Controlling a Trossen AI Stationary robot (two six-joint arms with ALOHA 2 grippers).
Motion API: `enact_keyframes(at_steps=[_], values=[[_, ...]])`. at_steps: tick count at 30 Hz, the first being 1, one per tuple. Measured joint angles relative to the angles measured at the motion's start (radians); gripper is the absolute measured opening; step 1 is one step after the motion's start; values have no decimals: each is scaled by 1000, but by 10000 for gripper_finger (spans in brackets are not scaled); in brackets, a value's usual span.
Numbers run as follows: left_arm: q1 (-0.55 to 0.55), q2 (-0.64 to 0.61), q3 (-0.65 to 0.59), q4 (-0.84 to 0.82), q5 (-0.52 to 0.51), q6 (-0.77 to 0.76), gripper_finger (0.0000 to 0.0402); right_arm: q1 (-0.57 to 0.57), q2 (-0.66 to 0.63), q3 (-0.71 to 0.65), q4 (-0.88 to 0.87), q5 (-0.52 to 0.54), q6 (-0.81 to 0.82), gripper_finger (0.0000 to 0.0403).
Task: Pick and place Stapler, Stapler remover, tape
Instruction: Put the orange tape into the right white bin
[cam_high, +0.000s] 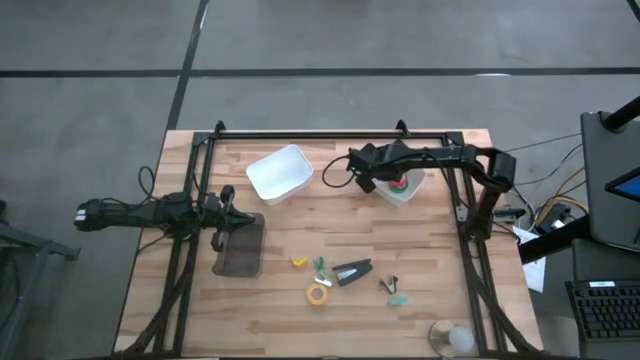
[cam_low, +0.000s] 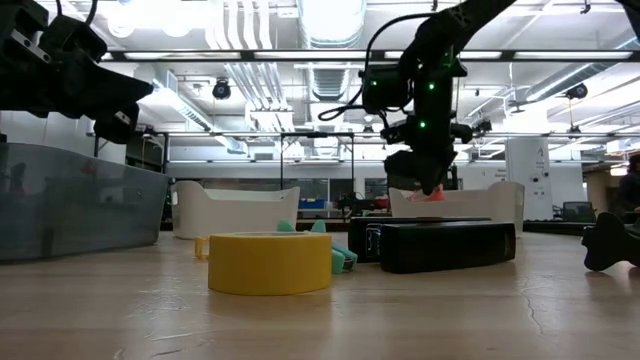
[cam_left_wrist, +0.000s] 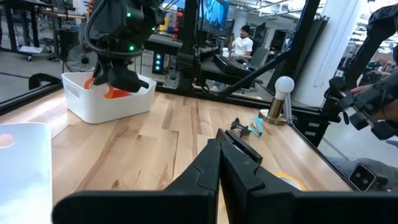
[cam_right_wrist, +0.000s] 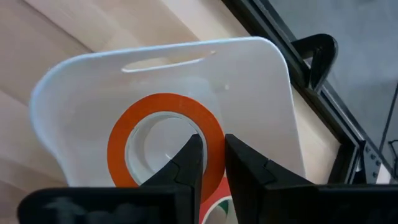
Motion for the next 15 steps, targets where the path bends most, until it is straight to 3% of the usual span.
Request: enact_keyframes(at_steps=[8, 15], values=[[0, 0, 0, 0, 0, 0, 12, -2, 33, 0, 2, -2, 5, 56], [0, 0, 0, 0, 0, 0, 12, -4, 35, 0, 3, -1, 6, 83]])
